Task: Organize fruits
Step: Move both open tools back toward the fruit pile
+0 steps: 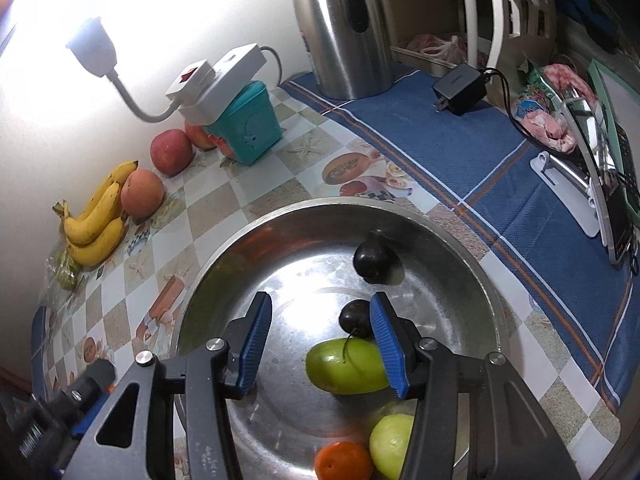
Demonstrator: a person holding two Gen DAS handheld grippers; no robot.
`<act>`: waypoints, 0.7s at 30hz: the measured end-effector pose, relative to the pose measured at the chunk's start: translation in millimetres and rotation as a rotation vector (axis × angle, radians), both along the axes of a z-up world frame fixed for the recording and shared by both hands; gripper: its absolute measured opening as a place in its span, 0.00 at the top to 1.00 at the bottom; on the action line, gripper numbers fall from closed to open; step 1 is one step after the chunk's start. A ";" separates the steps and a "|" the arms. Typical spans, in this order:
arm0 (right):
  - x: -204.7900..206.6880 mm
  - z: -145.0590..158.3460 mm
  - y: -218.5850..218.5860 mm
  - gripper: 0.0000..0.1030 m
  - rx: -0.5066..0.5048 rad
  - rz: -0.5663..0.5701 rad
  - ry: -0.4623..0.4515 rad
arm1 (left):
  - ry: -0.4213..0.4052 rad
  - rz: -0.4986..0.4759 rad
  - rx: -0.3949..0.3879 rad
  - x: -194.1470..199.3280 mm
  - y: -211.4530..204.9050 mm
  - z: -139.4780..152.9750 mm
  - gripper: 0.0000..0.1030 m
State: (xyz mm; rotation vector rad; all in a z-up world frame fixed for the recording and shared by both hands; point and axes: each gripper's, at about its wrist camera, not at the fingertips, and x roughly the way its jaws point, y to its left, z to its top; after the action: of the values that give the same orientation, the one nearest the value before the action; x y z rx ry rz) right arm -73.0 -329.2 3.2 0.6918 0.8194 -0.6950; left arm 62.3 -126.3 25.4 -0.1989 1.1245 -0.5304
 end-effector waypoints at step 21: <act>29.5 14.4 36.9 0.49 -0.058 0.177 0.025 | 0.032 0.207 0.048 19.5 47.0 -2.3 0.31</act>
State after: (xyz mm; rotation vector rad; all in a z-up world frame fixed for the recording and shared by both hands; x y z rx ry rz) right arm -43.5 -292.3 17.5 0.5516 0.8691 -0.5662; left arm 81.8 -79.3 23.1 -0.2794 1.1318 -0.3168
